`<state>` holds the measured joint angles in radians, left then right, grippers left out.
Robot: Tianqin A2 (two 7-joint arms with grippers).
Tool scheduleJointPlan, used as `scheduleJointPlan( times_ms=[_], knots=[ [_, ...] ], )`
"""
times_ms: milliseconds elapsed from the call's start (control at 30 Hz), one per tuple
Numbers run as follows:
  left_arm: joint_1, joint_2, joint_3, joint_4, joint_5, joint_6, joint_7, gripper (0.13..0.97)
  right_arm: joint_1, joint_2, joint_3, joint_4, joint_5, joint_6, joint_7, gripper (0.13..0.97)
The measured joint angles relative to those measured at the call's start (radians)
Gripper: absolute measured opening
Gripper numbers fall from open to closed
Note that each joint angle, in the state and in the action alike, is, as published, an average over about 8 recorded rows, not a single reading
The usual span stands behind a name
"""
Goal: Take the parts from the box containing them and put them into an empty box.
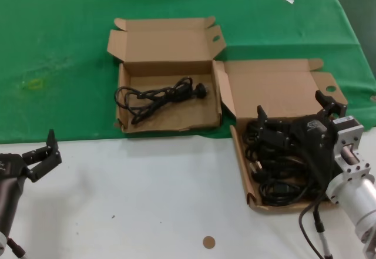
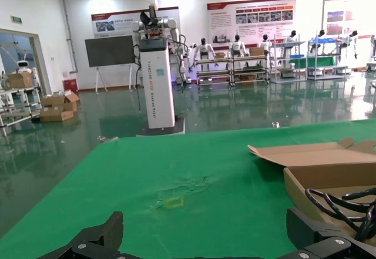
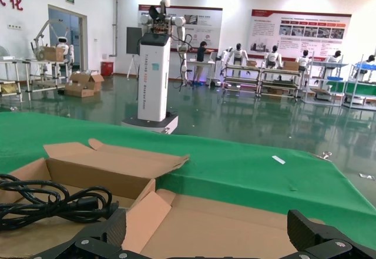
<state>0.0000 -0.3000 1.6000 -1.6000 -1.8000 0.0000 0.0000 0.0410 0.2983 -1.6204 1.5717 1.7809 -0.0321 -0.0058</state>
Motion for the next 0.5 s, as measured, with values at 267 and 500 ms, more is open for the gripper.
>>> scheduleJointPlan(
  times_ms=[267,500],
  knots=[
    [0.000,0.000,0.000,0.000,0.000,0.000,0.000,0.966,0.000,0.000,0.000,0.000,0.000,0.000,0.000,0.966],
    [0.000,0.000,0.000,0.000,0.000,0.000,0.000,0.966,0.000,0.000,0.000,0.000,0.000,0.000,0.000,0.966]
  ],
)
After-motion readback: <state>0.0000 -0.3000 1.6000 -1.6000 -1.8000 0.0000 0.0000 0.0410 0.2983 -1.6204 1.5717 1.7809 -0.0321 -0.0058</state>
